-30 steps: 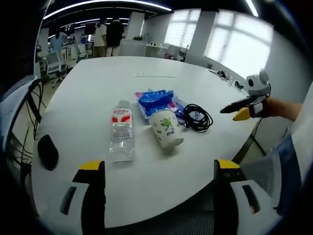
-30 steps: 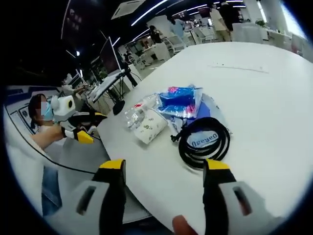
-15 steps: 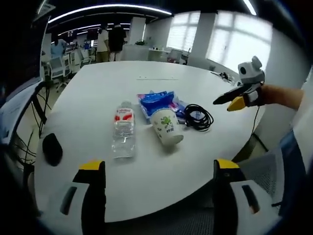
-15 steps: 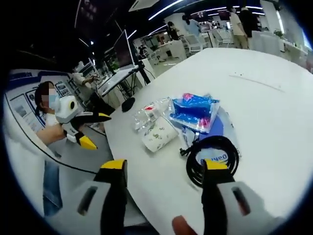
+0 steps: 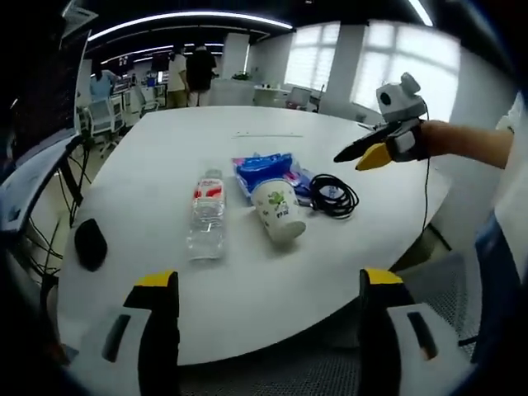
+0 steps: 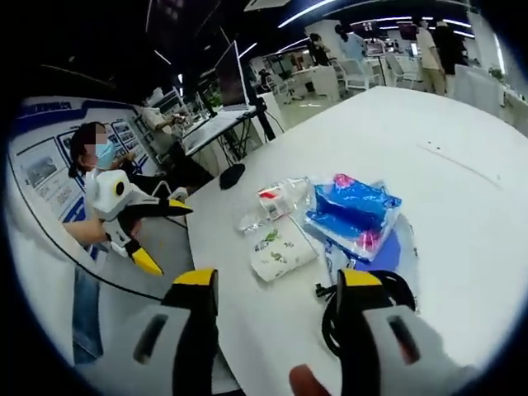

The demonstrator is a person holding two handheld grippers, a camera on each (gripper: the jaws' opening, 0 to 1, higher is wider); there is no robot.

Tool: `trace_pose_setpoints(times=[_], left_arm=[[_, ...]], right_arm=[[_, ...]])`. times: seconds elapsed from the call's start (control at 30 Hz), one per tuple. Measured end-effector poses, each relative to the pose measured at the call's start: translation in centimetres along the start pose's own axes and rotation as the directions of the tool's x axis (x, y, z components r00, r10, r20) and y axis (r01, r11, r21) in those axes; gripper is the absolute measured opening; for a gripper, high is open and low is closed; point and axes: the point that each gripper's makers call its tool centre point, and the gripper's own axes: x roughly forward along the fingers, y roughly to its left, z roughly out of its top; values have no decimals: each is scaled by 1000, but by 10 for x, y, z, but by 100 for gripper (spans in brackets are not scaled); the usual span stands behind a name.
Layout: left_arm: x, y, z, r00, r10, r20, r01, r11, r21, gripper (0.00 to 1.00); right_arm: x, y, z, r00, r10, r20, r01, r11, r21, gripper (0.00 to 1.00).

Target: Arrange the tabletop items into an orderly group along one side of the table until the central work area is clear of visible clutter.

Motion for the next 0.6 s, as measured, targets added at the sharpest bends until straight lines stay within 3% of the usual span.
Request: trace_pose_setpoints(times=[0.17, 0.4, 0.6], left_arm=[[3, -5, -1, 1000, 7, 8, -7, 999, 46, 92], [11, -15, -12, 999, -17, -46, 23, 992, 124, 94], [12, -7, -5, 1000, 3, -8, -2, 997, 79, 94]], right_arm=[[12, -2, 12, 1000, 23, -9, -23, 1000, -19, 54], [32, -1, 16, 997, 55, -62, -59, 996, -65, 52], [46, 0, 23, 994, 77, -79, -83, 993, -81, 49]])
